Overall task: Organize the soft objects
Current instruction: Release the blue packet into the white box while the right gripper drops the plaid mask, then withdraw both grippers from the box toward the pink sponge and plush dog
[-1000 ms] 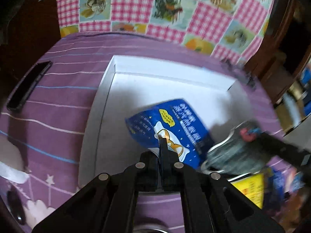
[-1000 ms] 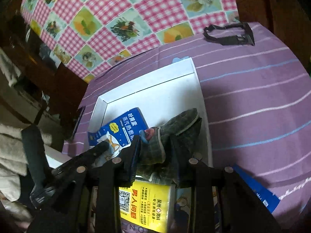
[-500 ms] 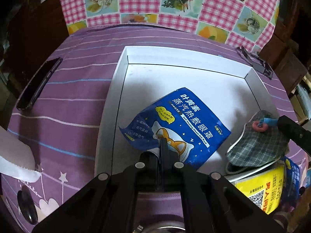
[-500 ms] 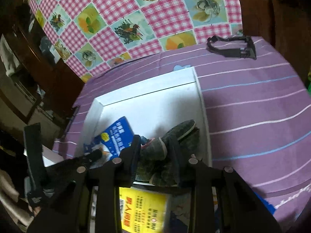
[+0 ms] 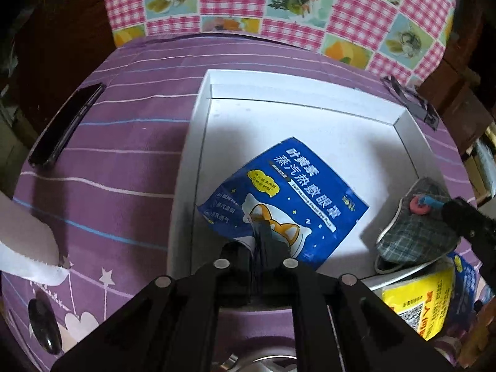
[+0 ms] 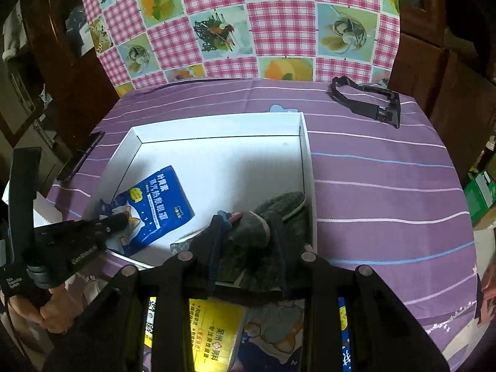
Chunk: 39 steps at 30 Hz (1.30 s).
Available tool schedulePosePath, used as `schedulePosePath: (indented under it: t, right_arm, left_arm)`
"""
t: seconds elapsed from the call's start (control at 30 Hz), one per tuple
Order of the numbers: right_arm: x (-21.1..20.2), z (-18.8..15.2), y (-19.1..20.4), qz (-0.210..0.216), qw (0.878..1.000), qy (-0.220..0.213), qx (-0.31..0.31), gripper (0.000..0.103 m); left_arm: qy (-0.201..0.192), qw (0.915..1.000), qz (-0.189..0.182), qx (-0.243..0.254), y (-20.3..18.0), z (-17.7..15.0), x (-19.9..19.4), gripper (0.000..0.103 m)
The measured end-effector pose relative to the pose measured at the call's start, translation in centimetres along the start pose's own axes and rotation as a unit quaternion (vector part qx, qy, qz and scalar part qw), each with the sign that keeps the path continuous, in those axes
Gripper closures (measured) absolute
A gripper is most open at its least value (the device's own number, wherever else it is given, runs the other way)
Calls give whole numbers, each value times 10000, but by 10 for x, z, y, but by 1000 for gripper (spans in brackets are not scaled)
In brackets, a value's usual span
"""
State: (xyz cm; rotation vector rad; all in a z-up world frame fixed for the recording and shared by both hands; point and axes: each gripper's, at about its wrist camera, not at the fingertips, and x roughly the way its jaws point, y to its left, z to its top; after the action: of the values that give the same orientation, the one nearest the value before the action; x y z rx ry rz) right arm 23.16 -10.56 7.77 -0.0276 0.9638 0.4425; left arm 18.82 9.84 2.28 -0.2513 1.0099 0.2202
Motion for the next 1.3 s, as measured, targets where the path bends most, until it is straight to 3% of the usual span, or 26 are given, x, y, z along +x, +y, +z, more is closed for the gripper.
schedulePosePath:
  t: [0.07, 0.1, 0.2, 0.33, 0.47, 0.67, 0.77, 0.87, 0.97, 1.1, 1.3]
  right_arm:
    - [1, 0, 0, -15, 10000, 23, 38, 67]
    - [0, 0, -1, 8, 10000, 57, 81, 59]
    - [-3, 0, -10, 278, 9985, 220, 410, 50]
    - [-18, 2, -16, 593, 9958, 40, 702, 47]
    - [-38, 3, -17, 647, 9950, -291, 704, 44]
    - [-59, 0, -6, 423, 9925, -944, 652, 44]
    - [-69, -7, 4, 387, 9896, -1316, 438, 44]
    - [-80, -19, 6, 247, 9871, -1550, 326, 44]
    - [-93, -38, 3, 122, 9853, -1680, 267, 44]
    - [-106, -68, -1, 300, 9821, -1856, 119, 44]
    - [-114, -103, 8, 34, 9844, -1718, -384, 44]
  left_arm:
    - [-105, 9999, 61, -56, 4, 1, -5, 77]
    - [-190, 9998, 87, -73, 5, 1, -8, 64]
    - [-317, 9993, -161, -125, 6, 2, -18, 52]
    - [-639, 9978, -159, 115, -4, 2, -31, 52]
    - [-956, 9947, -246, 298, -13, 2, -45, 52]
    - [-1537, 9865, -415, 385, -20, -5, -72, 52]
    - [-1598, 9845, -588, 430, -16, -17, -85, 52]
    - [-1691, 9827, -528, 537, -10, -31, -95, 52]
    - [-1855, 9798, -383, 640, -5, -50, -106, 53]
    - [-2214, 9721, -247, 739, 1, -75, -125, 53]
    - [-2178, 9716, -376, 839, -5, -101, -135, 53]
